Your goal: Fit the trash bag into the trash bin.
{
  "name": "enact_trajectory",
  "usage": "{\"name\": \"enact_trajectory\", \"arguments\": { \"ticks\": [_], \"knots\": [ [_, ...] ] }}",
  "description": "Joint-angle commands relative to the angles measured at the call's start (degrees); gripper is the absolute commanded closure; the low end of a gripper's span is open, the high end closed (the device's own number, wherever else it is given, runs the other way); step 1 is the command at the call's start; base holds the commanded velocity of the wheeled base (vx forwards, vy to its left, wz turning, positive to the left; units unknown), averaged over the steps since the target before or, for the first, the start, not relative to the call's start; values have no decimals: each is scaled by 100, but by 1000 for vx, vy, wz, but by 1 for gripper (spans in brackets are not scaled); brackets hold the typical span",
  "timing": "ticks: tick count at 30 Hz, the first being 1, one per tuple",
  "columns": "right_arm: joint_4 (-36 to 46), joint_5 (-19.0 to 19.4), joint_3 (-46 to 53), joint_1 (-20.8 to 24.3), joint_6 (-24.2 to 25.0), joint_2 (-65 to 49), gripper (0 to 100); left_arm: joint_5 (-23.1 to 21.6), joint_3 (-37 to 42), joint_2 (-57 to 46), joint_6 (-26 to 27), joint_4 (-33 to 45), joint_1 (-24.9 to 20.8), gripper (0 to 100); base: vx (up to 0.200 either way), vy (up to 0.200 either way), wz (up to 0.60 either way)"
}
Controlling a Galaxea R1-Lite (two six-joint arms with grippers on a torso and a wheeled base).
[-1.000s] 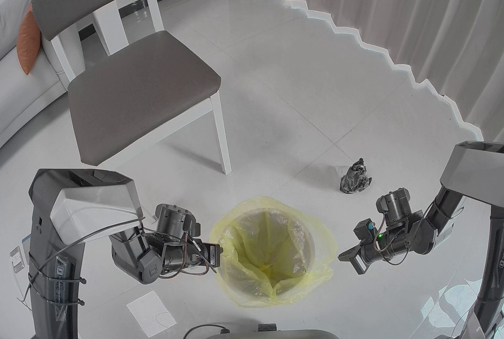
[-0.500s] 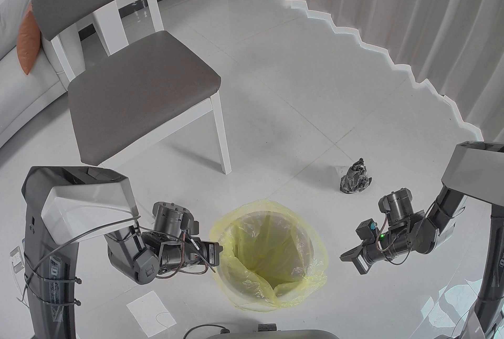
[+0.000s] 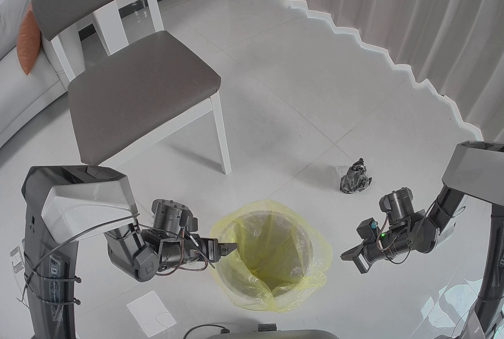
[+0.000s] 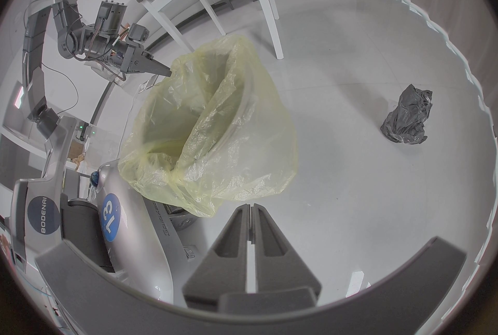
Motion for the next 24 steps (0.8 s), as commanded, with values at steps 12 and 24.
{"name": "enact_trajectory", "arguments": {
  "ticks": [12,24],
  "knots": [
    [-2,1,-18,-4,-7,4,100,-17,-43,58,-21,-50,162,100,0,0,0],
    [6,1,8,-12,-77,-49,100,-25,-70,23,-39,-33,162,100,0,0,0]
  ]
}}
